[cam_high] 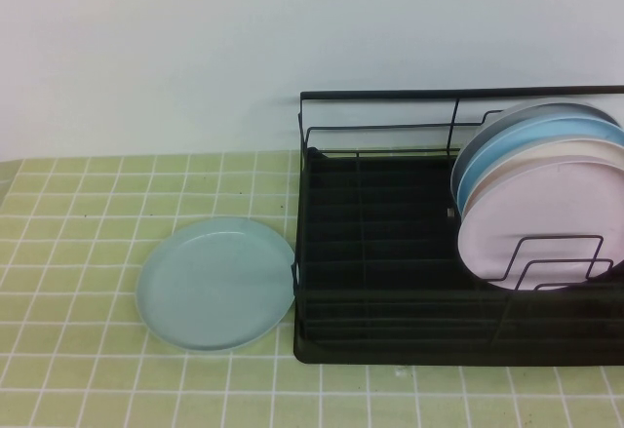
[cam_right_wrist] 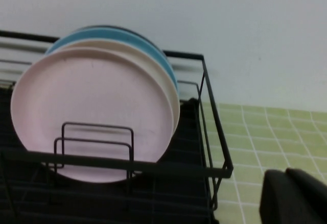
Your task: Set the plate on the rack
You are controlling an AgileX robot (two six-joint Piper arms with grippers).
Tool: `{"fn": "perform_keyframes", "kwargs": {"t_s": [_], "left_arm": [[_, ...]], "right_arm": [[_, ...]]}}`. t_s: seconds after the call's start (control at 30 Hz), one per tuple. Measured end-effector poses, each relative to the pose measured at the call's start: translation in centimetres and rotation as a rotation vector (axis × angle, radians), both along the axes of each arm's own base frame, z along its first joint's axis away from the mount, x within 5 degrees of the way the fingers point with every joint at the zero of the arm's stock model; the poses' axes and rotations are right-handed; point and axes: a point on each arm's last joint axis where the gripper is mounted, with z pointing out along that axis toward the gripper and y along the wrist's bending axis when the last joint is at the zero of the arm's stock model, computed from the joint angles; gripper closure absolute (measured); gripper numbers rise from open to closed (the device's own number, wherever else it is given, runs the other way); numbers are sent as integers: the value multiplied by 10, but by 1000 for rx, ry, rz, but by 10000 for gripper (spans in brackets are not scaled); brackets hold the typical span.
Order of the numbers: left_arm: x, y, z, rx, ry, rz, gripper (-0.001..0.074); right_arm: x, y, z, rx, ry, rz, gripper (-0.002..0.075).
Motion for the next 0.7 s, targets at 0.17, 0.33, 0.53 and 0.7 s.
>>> {"fn": "perform_keyframes", "kwargs": {"t_s": [0.17, 0.33, 0.53, 0.7], "left_arm": [[31, -4, 16, 42, 298, -34, 735], [74, -10, 29, 61, 475, -90, 734], [134, -17, 32, 108, 649, -173, 636], [185, -21, 32, 95, 742, -189, 355]], "right_arm": [[14, 0, -5, -4, 120, 1, 729], [27, 5, -12, 14, 228, 56, 729], [32, 12, -17, -14, 291, 149, 729], [32, 15, -17, -23, 294, 185, 729]]}}
